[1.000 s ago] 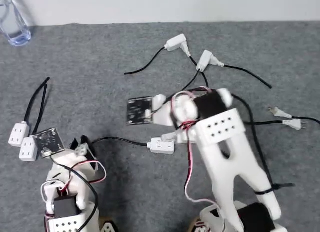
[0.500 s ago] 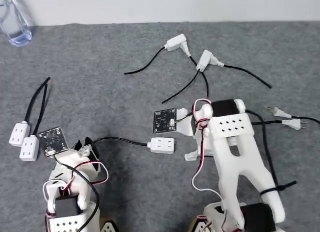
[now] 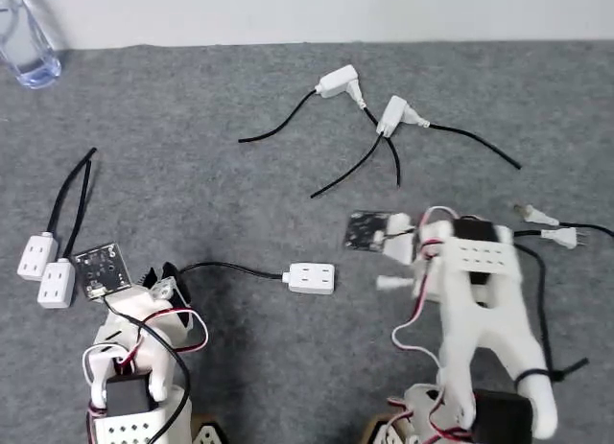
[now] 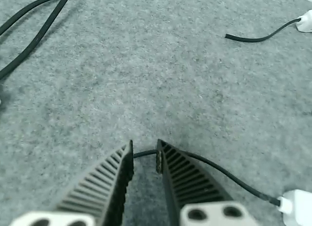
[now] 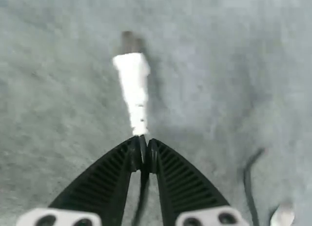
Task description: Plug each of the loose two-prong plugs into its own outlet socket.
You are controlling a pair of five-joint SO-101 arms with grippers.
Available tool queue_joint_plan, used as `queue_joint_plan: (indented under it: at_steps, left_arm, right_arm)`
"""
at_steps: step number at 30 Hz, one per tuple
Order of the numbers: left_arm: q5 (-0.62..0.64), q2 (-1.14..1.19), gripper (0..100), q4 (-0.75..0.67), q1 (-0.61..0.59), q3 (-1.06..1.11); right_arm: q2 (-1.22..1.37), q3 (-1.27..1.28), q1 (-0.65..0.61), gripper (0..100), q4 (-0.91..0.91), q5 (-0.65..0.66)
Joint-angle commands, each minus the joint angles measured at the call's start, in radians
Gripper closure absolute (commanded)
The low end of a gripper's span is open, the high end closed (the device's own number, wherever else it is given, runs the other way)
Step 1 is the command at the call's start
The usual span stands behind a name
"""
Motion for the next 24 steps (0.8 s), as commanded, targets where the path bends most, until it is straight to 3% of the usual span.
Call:
queue_joint_plan:
  at_steps: [1,3,8,11,16,24]
  left_arm:
    - [-0.008,-0.011,92,0.005,0.003,-0.008]
    - [-0.008,-0.011,92,0.005,0.003,-0.008]
    - [-0.008,-0.011,92,0.005,0.003,-0.008]
    - [-0.008,-0.011,92,0.005,0.003,-0.008]
    - [-0.008,-0.011,92,0.005,0.003,-0.008]
    - [-0.008,-0.011,92,0.005,-0.002,-0.008]
  right_arm:
    - [-0.004,-0.008,0.058,98.8,-0.024,0.014]
    - [-0.004,-0.005,0.059,96.1,-0.021,0.012]
    - [-0.004,-0.005,0.054,71.9,-0.021,0.011]
    - [-0.005,-0.011,0.054,64.0,-0.021,0.011]
    - [-0.045,-0.026,0.028,65.9,-0.019,0.009]
    - [-0.036,-0.015,-0.177,71.1,0.039,-0.112]
